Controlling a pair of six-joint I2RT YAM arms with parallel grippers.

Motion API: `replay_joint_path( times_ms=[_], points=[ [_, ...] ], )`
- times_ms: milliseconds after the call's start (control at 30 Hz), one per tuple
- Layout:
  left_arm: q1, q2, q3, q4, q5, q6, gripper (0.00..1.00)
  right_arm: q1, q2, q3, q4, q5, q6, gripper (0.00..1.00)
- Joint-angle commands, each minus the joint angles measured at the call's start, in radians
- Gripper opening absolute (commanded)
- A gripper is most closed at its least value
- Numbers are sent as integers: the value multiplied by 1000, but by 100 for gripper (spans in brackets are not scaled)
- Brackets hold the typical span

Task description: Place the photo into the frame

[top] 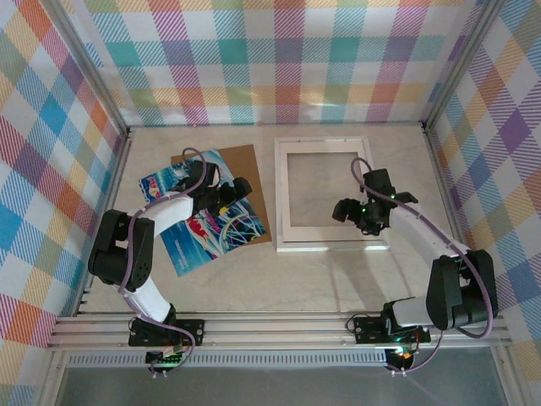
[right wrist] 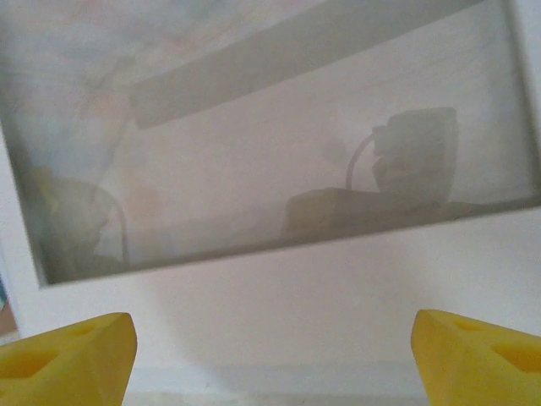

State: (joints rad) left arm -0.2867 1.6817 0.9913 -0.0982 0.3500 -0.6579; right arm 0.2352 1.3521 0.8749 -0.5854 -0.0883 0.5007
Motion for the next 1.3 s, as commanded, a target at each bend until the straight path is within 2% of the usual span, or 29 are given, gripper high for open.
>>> replay_joint_path(
  times_ms=[0, 167, 500, 667, 833, 1033, 1267],
  points=[
    [-3, -28, -6, 6, 6, 12, 100, 40, -28, -48, -45, -18, 65, 84],
    [-3, -43, -22, 14, 8, 12, 100, 88, 0, -68, 5, -22, 102, 84],
    [-3, -48, -31, 1, -3, 15, 100, 121, 67, -52, 31, -41, 114, 84],
    [-4, -42, -25, 0, -5, 18, 100, 132, 51, -64, 46, -5, 113, 85],
    [-3, -47, -29, -2, -4, 14, 100, 133, 100, -47, 115, 25, 97, 84],
    [-3, -64, -33, -18, -16, 20, 100, 133, 76, -37, 212, 127, 59, 85],
    [-3, -92, -37, -46, -60, 32, 100, 132, 40, 5, 190, 87, 46, 85]
  ],
)
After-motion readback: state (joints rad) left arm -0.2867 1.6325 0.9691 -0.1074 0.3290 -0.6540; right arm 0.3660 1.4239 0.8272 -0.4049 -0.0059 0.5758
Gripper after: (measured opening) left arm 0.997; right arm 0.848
